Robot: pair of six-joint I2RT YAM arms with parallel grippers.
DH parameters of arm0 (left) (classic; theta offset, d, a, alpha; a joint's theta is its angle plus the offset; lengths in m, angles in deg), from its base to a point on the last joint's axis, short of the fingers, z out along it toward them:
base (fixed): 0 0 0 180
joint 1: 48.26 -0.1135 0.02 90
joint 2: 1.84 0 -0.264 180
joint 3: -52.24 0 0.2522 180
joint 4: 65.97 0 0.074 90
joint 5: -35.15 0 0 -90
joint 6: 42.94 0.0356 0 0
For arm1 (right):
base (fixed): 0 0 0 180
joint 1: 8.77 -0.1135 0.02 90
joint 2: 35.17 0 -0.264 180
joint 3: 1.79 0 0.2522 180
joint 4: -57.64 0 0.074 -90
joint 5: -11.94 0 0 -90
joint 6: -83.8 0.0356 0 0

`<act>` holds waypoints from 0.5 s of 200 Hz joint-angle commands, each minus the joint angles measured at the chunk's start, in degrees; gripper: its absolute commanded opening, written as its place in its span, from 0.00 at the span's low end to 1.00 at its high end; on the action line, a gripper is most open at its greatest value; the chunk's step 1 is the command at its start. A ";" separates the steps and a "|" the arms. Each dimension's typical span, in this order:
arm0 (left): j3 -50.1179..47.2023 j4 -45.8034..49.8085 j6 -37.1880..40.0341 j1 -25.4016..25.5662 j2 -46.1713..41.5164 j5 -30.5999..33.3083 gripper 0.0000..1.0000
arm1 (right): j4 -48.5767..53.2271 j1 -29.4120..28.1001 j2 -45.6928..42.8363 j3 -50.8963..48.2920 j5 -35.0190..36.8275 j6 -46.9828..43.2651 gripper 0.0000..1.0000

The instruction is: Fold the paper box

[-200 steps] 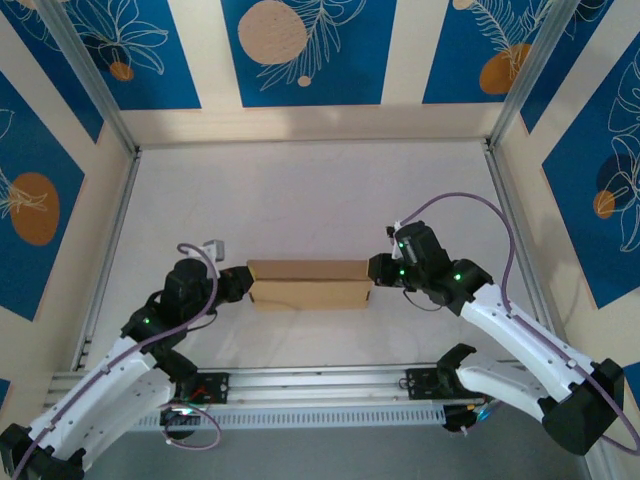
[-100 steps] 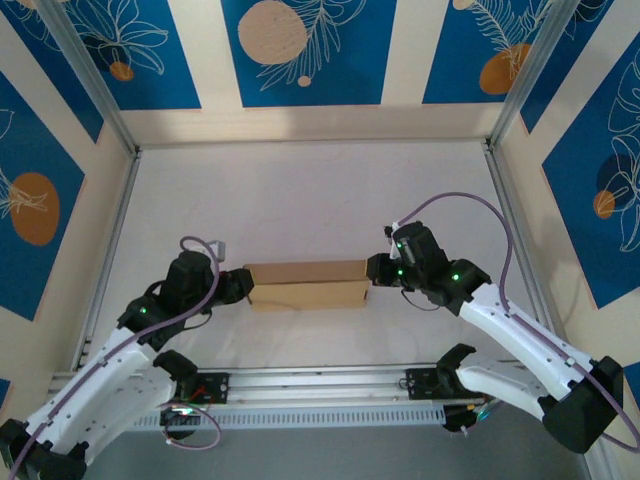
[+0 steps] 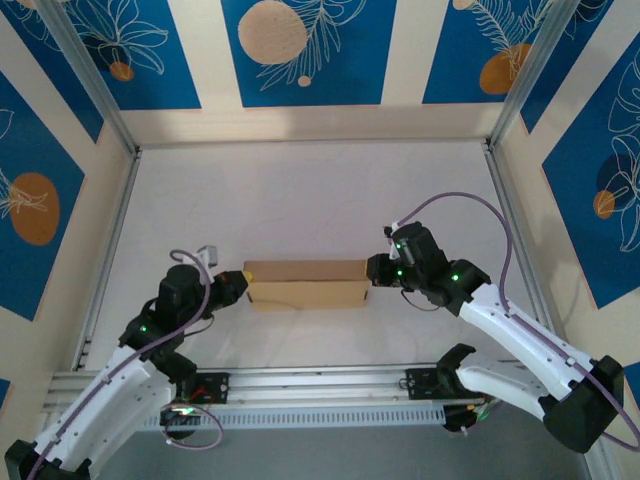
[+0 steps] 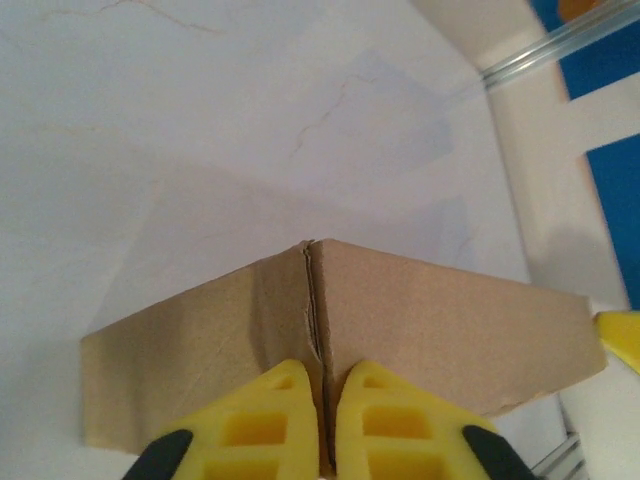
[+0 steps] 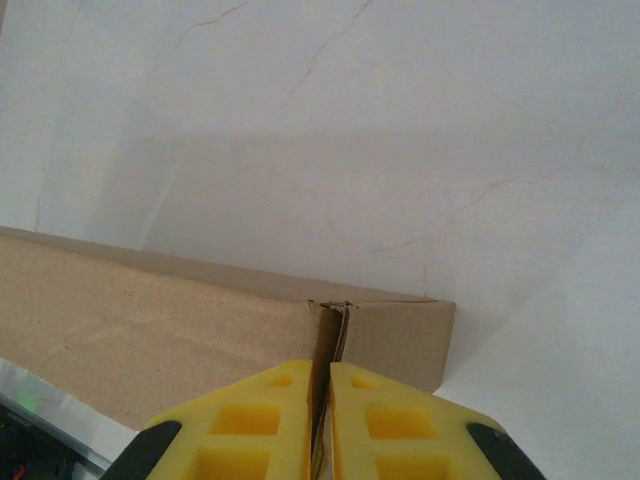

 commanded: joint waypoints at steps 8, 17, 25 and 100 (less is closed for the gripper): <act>-8.59 10.87 -3.57 -0.59 2.03 -2.35 0.00 | 8.67 -0.27 1.24 -2.15 1.61 -1.18 0.13; -7.79 12.05 -1.97 -0.59 2.38 -1.63 0.00 | 8.75 -0.28 1.27 -2.09 1.63 -1.32 0.13; -6.51 13.53 -0.05 -0.59 2.76 -0.73 0.00 | 8.80 -0.30 1.22 -1.91 1.51 -1.32 0.14; -3.47 15.06 3.63 -0.50 6.12 0.67 0.00 | 7.71 0.33 -0.19 3.00 -6.33 0.35 0.44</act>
